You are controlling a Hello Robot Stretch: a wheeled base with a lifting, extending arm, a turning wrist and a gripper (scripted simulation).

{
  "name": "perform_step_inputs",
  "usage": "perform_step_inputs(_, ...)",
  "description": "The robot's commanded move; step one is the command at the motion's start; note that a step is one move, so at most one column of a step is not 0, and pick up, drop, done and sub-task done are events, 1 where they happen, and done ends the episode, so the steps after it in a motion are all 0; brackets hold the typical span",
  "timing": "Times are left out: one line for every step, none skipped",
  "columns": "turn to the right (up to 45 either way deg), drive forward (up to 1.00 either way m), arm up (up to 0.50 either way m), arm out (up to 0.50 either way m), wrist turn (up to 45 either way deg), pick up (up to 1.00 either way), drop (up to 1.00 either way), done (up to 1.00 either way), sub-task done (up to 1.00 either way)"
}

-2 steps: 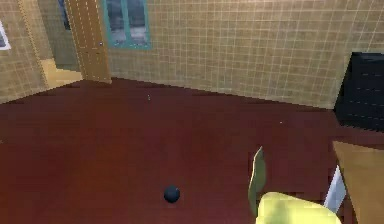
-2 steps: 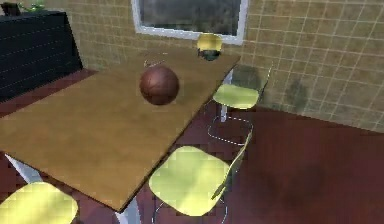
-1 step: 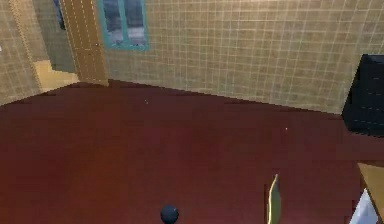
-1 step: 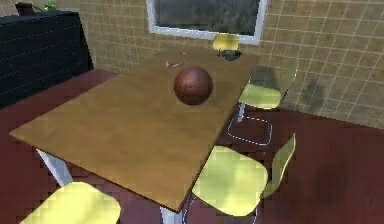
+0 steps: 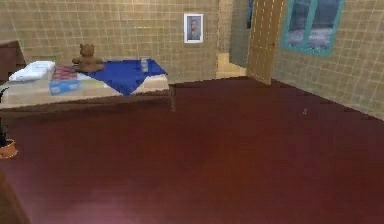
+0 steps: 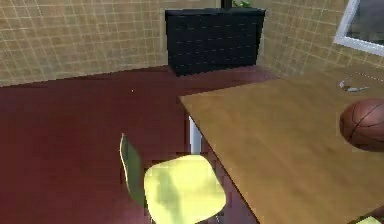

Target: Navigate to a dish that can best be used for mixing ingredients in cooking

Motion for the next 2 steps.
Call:
perform_step_inputs(-45.0, 0.0, 0.0, 0.0, 0.0, 0.0, 0.0, 0.0, 0.0)
perform_step_inputs(-30.0, 0.0, 0.0, 0.0, 0.0, 0.0, 0.0, 0.0, 0.0)
